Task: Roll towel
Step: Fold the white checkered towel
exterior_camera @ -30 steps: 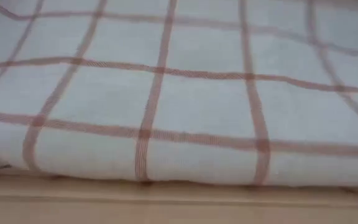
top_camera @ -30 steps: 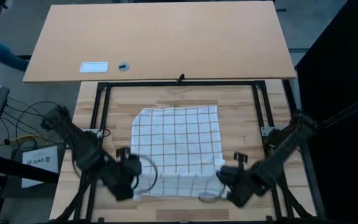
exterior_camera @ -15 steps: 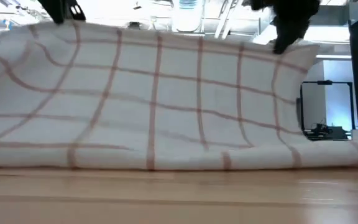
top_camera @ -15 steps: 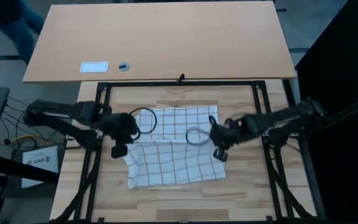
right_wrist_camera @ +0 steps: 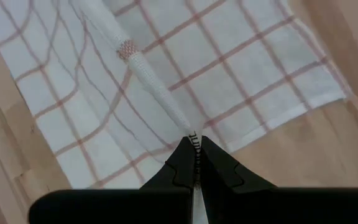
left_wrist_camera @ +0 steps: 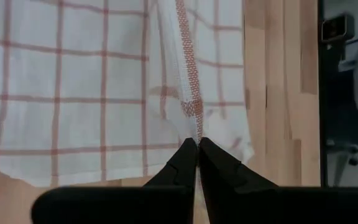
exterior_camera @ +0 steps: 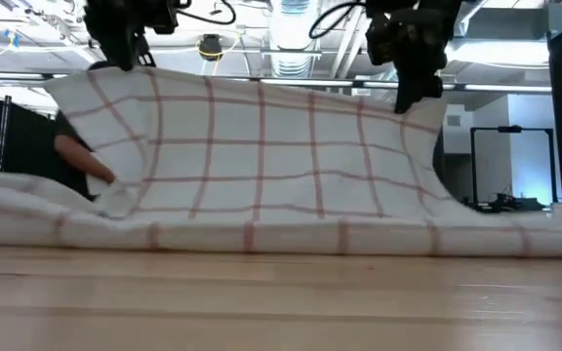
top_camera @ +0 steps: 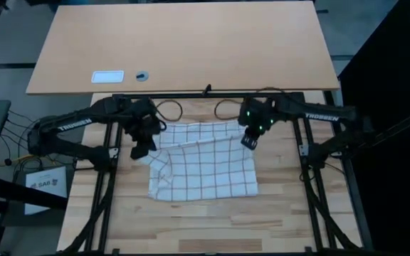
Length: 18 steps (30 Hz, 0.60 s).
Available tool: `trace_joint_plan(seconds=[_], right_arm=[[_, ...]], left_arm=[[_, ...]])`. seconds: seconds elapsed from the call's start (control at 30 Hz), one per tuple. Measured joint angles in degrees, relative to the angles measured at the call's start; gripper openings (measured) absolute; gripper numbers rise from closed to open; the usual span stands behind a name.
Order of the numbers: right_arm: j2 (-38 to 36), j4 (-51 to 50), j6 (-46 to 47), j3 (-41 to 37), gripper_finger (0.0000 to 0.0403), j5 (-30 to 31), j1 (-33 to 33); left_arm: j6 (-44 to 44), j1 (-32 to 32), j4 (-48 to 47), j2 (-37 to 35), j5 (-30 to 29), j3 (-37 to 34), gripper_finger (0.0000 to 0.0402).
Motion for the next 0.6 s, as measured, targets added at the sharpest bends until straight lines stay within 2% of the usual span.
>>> trace_joint_plan(seconds=[0.27,0.37,0.6], right_arm=[[0.48,2.16,-8.24,-0.57,0.0,-3.31,-9.39],[0.45,5.95,-9.36,-3.95,0.0,-6.77,-11.21],[0.5,15.72,-10.54,-12.32,0.0,-7.32,-14.09]], left_arm=[[1.39,10.0,2.45,1.6,0.19,0.04,0.0],[1.84,11.77,3.04,4.05,0.09,0.07,0.0],[6.78,14.49,7.66,10.62,-2.41,0.04,0.0]])
